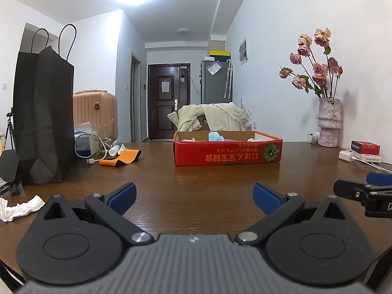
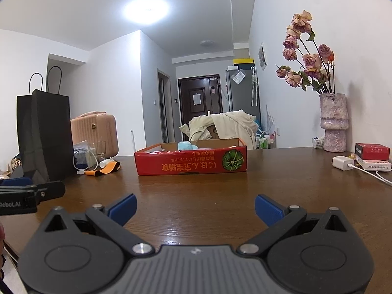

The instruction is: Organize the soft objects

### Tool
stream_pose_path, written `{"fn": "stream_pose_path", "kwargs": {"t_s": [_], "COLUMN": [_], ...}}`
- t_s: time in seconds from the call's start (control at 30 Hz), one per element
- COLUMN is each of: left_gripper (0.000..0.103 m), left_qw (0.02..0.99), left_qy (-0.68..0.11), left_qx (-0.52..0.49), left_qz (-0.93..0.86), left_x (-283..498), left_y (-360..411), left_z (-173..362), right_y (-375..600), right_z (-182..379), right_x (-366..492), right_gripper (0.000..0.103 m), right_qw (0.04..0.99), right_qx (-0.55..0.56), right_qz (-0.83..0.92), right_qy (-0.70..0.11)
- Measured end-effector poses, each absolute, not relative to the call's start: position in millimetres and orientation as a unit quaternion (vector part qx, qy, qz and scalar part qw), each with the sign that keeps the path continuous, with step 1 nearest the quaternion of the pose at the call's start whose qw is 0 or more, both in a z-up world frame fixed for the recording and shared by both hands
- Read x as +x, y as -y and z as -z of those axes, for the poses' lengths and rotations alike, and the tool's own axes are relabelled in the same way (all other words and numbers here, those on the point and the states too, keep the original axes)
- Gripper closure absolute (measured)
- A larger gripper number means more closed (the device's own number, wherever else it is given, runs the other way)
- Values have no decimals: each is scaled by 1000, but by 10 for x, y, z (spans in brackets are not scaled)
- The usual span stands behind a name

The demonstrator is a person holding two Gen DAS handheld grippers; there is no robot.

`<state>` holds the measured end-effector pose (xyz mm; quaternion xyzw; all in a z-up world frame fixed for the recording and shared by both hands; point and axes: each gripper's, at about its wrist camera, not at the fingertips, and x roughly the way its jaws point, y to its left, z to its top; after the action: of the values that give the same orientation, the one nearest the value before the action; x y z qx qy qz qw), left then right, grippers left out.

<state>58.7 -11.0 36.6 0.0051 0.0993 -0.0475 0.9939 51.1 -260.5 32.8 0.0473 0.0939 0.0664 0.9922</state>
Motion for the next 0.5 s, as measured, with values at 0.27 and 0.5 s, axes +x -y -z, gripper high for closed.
{"fn": "stream_pose_path", "kwargs": {"t_s": [0.27,0.5], "left_gripper": [0,0], "left_qw": [994,994], "left_qy": [-101,-100], "left_qx": [4,4], "left_qz": [47,47], "left_x": [602,602], "left_y": [100,105], "left_z": [-363,-366], "right_y": [2602,2603], "right_z": [-324,-327], "right_x": [511,512], "right_gripper": [0,0], "right_qw": [992,992], "right_qx": [48,48], "right_qz": [-66,-67], "right_qy": [-93,-94]}}
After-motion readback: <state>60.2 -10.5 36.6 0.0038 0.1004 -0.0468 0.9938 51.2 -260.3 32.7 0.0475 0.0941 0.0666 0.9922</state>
